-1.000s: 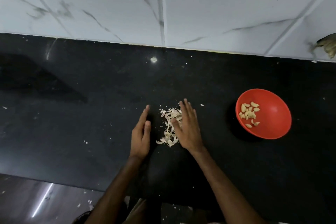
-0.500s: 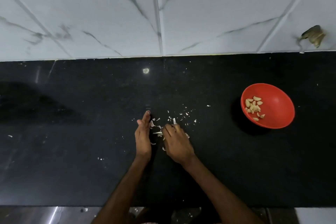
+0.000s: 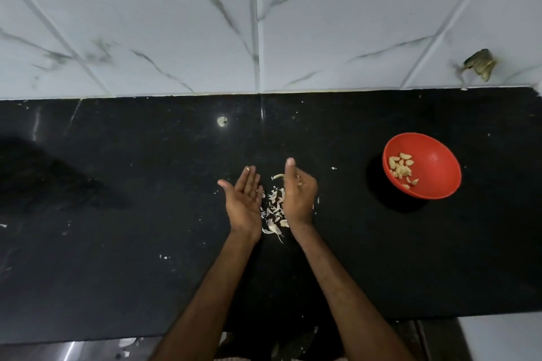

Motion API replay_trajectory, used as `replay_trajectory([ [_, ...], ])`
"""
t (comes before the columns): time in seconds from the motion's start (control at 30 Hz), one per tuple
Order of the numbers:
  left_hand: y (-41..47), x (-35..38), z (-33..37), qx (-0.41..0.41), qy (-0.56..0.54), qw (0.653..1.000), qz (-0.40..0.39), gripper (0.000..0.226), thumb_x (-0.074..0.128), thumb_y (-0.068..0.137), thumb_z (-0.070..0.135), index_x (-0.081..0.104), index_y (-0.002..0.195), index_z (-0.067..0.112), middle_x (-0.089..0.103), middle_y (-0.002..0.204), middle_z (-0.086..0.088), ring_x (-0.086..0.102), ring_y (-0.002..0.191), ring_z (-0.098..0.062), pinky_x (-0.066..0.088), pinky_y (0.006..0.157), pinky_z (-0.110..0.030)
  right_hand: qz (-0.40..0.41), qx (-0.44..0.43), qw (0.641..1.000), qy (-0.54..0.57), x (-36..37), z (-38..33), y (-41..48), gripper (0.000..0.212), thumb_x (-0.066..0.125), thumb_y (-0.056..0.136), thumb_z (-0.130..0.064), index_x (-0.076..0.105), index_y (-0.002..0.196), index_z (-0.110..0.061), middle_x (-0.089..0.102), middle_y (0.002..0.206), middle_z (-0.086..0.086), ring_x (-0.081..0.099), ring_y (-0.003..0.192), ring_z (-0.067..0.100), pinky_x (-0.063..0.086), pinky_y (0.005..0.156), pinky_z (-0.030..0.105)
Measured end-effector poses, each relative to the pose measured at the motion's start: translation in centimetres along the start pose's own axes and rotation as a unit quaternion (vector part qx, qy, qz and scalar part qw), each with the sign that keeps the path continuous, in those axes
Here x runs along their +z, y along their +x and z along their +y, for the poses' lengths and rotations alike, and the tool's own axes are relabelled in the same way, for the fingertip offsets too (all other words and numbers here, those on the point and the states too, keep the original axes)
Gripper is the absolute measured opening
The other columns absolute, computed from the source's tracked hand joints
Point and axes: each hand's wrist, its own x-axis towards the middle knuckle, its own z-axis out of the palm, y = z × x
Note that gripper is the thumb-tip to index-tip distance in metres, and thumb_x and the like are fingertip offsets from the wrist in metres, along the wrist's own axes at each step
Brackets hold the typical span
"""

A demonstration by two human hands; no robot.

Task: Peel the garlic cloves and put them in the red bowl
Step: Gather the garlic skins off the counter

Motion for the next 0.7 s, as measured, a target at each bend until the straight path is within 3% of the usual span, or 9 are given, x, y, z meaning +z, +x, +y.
replay_trajectory([
  [0.07, -0.4, 1.2, 0.3, -0.056, -0.050, 0.997, -0.018, 0.088, 0.016, 0.097, 0.072, 0.053, 0.142, 0.007, 0.061, 0.140, -0.010, 0.056, 0.132, -0.025, 0.043, 0.110, -0.039, -0.017, 0.027, 0.999, 0.016, 1.2, -0.8, -1.2, 0.046, 0.058, 0.101, -0.015, 0.051, 0.055, -0.018, 0.047, 0.049, -0.012, 0.041, 0.049, 0.005, 0.035, 0.051, 0.025],
  [0.17, -1.1, 2.0, 1.4, -0.111, -0.050, 0.990, -0.076, 0.092, 0.017, 0.092, 0.076, 0.052, 0.142, 0.007, 0.060, 0.142, -0.011, 0.055, 0.133, -0.027, 0.040, 0.112, -0.042, -0.058, 0.000, 0.997, -0.054, 1.7, -1.0, -3.3, 0.034, 0.055, 0.091, -0.029, 0.064, 0.067, -0.006, 0.063, 0.060, -0.006, 0.058, 0.055, 0.006, 0.046, 0.055, 0.023],
  [0.27, -1.1, 2.1, 2.3, -0.135, -0.024, 0.984, -0.116, 0.094, 0.022, 0.090, 0.076, 0.051, 0.143, 0.005, 0.057, 0.146, -0.008, 0.053, 0.136, -0.027, 0.032, 0.119, -0.045, -0.126, -0.031, 0.984, -0.124, 1.5, -0.4, -3.4, 0.041, 0.048, 0.096, -0.043, 0.063, 0.098, -0.005, 0.071, 0.101, 0.000, 0.065, 0.093, 0.000, 0.054, 0.089, 0.034],
  [0.33, -0.7, 2.1, 2.4, -0.138, -0.018, 0.984, -0.110, 0.089, 0.026, 0.093, 0.073, 0.052, 0.143, 0.004, 0.057, 0.146, -0.007, 0.050, 0.139, -0.025, 0.027, 0.123, -0.044, -0.181, -0.012, 0.972, -0.146, 1.0, 0.0, -2.8, 0.043, 0.048, 0.102, -0.042, 0.051, 0.130, -0.010, 0.054, 0.139, -0.003, 0.046, 0.126, -0.008, 0.038, 0.115, 0.033],
  [0.4, -0.5, 2.2, 2.2, -0.151, -0.030, 0.985, -0.080, 0.078, 0.029, 0.098, 0.067, 0.055, 0.140, 0.007, 0.059, 0.145, -0.005, 0.049, 0.140, -0.022, 0.027, 0.124, -0.040, -0.181, -0.046, 0.970, -0.157, 1.7, 0.9, -2.7, 0.033, 0.045, 0.105, -0.025, 0.050, 0.136, -0.015, 0.048, 0.141, -0.006, 0.040, 0.129, -0.008, 0.035, 0.117, 0.034],
  [0.5, -1.1, 2.9, 1.5, -0.184, -0.088, 0.976, -0.076, 0.057, 0.032, 0.105, 0.053, 0.060, 0.132, 0.011, 0.060, 0.142, -0.004, 0.043, 0.144, -0.022, 0.038, 0.114, -0.034, -0.065, -0.102, 0.947, -0.298, 2.9, 1.9, -2.3, 0.042, 0.034, 0.111, -0.033, 0.050, 0.145, -0.016, 0.039, 0.157, -0.009, 0.027, 0.145, -0.001, 0.010, 0.126, 0.028],
  [0.57, -1.4, 3.2, 1.3, -0.176, -0.099, 0.975, -0.094, 0.041, 0.047, 0.105, 0.041, 0.059, 0.132, 0.013, 0.060, 0.140, -0.001, 0.040, 0.145, -0.019, 0.044, 0.106, -0.030, -0.131, -0.151, 0.917, -0.345, 2.6, 2.4, -1.6, 0.045, 0.040, 0.109, -0.026, 0.038, 0.154, -0.028, 0.021, 0.166, -0.014, 0.011, 0.154, 0.004, -0.002, 0.127, 0.042],
  [0.63, -1.5, 3.3, 1.5, -0.180, -0.154, 0.961, -0.140, 0.061, 0.072, 0.091, 0.032, 0.052, 0.145, 0.011, 0.053, 0.150, -0.003, 0.039, 0.145, -0.023, 0.037, 0.112, -0.037, -0.166, -0.199, 0.904, -0.341, 1.7, 1.4, -0.9, 0.055, 0.041, 0.103, -0.016, 0.036, 0.155, -0.033, 0.010, 0.169, -0.016, 0.003, 0.156, 0.009, -0.012, 0.123, 0.056],
  [0.7, -1.3, 3.2, 1.8, -0.169, -0.143, 0.962, -0.161, 0.052, 0.062, 0.097, 0.032, 0.054, 0.144, 0.010, 0.050, 0.152, -0.008, 0.042, 0.143, -0.025, 0.031, 0.117, -0.041, -0.174, -0.208, 0.896, -0.351, 1.2, -0.1, -0.7, 0.055, 0.029, 0.100, -0.024, 0.042, 0.154, -0.027, 0.004, 0.170, -0.012, -0.005, 0.157, 0.013, -0.021, 0.119, 0.057],
])
